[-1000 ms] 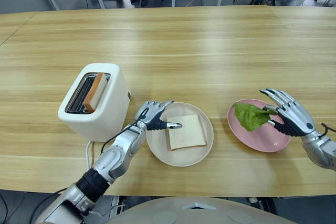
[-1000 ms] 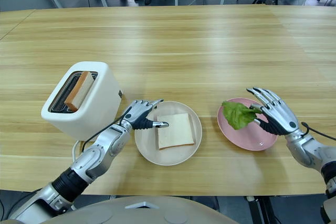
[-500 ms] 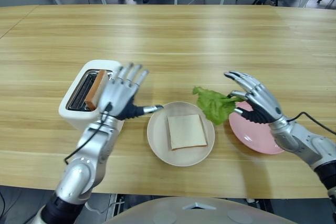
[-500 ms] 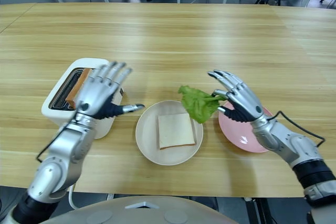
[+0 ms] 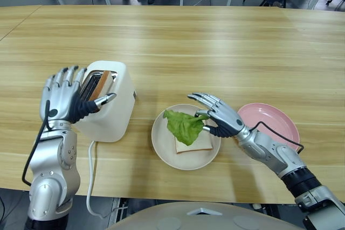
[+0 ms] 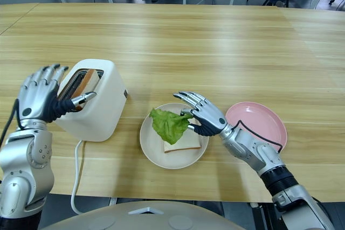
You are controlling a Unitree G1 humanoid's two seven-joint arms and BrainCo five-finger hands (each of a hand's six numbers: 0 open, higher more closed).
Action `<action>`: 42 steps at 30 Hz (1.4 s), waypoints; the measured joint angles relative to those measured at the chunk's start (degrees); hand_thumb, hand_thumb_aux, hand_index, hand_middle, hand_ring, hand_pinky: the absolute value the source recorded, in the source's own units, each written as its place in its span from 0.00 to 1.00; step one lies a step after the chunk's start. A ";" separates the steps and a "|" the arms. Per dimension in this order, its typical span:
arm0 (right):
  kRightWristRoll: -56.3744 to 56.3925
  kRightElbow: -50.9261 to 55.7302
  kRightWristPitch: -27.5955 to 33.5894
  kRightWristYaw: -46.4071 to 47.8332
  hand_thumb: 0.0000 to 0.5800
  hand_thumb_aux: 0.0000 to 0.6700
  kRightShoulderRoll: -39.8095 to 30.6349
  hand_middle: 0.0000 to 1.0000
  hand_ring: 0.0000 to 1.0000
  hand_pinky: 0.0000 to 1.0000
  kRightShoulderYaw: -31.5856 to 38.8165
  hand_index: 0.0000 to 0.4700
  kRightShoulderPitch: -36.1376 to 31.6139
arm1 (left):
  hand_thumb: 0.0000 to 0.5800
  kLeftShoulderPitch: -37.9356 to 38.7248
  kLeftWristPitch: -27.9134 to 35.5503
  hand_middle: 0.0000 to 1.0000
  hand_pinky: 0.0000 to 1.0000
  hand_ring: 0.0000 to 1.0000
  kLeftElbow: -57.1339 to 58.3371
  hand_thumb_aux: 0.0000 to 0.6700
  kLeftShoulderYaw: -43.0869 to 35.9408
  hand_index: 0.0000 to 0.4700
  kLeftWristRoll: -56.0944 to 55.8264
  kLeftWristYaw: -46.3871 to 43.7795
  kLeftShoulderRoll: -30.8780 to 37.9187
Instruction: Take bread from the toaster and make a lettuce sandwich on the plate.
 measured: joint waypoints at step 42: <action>-4.23 -16.11 19.00 3.32 0.00 0.00 -5.32 0.00 0.00 0.00 -8.26 0.00 6.90 | 1.00 -14.10 -9.93 1.00 1.00 1.00 1.39 1.00 5.45 0.98 -22.89 15.24 -1.51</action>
